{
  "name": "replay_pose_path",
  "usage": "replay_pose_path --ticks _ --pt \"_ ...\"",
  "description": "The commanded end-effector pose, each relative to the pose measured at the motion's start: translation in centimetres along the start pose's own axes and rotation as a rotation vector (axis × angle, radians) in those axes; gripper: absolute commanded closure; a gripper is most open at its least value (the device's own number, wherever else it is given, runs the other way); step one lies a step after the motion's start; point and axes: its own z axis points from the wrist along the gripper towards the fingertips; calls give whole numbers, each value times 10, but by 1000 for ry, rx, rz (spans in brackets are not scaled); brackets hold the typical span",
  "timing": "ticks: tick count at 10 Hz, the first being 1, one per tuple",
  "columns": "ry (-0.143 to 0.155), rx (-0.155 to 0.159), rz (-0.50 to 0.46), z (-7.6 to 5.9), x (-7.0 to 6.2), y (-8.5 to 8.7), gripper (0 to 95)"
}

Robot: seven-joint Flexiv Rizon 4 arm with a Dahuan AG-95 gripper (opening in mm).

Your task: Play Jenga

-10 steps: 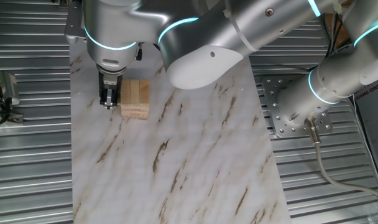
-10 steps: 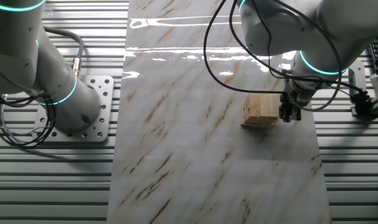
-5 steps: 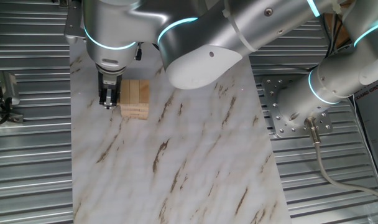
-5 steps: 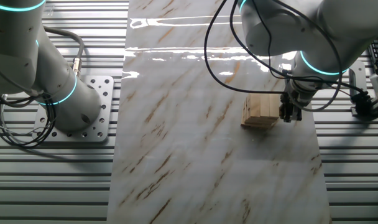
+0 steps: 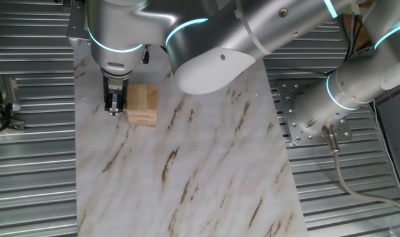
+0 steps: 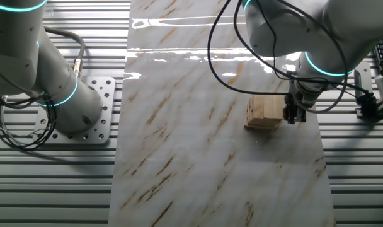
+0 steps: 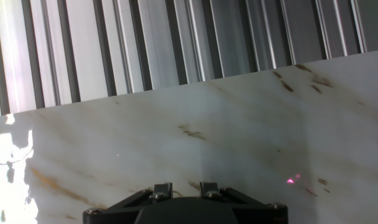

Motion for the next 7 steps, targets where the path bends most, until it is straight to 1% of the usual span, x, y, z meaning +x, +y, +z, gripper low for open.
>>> replay_pose_path --ticks 1,7 --pt "2 -1 0 0 -1 0 950" --pt "2 -1 -3 0 -3 0 950"
